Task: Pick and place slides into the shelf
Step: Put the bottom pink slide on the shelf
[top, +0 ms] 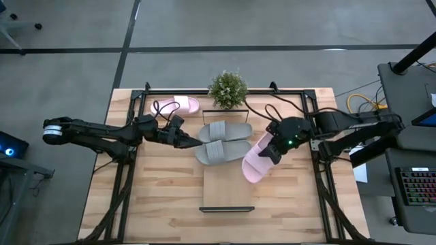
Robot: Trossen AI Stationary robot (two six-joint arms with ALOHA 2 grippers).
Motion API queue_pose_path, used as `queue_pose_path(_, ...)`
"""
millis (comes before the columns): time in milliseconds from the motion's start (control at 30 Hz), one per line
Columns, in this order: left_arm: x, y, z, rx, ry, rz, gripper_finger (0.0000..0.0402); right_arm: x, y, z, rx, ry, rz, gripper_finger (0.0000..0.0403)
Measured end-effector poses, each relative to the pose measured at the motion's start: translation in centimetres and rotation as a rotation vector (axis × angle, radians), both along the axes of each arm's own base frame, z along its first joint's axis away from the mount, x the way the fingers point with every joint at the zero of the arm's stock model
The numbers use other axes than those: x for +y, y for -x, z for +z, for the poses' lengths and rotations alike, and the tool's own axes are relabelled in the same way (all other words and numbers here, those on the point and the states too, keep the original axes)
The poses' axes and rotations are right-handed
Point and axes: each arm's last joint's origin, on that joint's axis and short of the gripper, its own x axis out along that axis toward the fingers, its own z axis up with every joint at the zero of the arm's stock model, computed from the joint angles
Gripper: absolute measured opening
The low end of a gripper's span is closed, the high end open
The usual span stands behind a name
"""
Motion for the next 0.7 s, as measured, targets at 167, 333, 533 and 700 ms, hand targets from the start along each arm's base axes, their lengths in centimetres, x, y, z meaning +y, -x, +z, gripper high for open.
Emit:
queue_pose_path(167, 0.0, 0.0, 0.0, -0.003, -0.001, -0.002, 0.0245, -0.1, -1.1, 2.0, -0.005, 0.013, 0.092, 0.0008)
queue_pose_path(333, 0.0, 0.0, 0.0, -0.001, 0.004, -0.003, 0.0245, 0.2, -2.6, 2.3, 0.013, 0.002, 0.2, 0.0008)
queue_pose_path(533, 0.0, 0.0, 0.1, 0.001, 0.025, -0.007, 0.0245, 0.8, -4.4, 1.3, 0.065, -0.034, 0.324, 0.0008)
queue_pose_path(700, 0.0, 0.0, 0.1, 0.002, 0.031, -0.008, 0.0245, 1.1, -5.9, 1.1, 0.066, -0.057, 0.409, 0.0008)
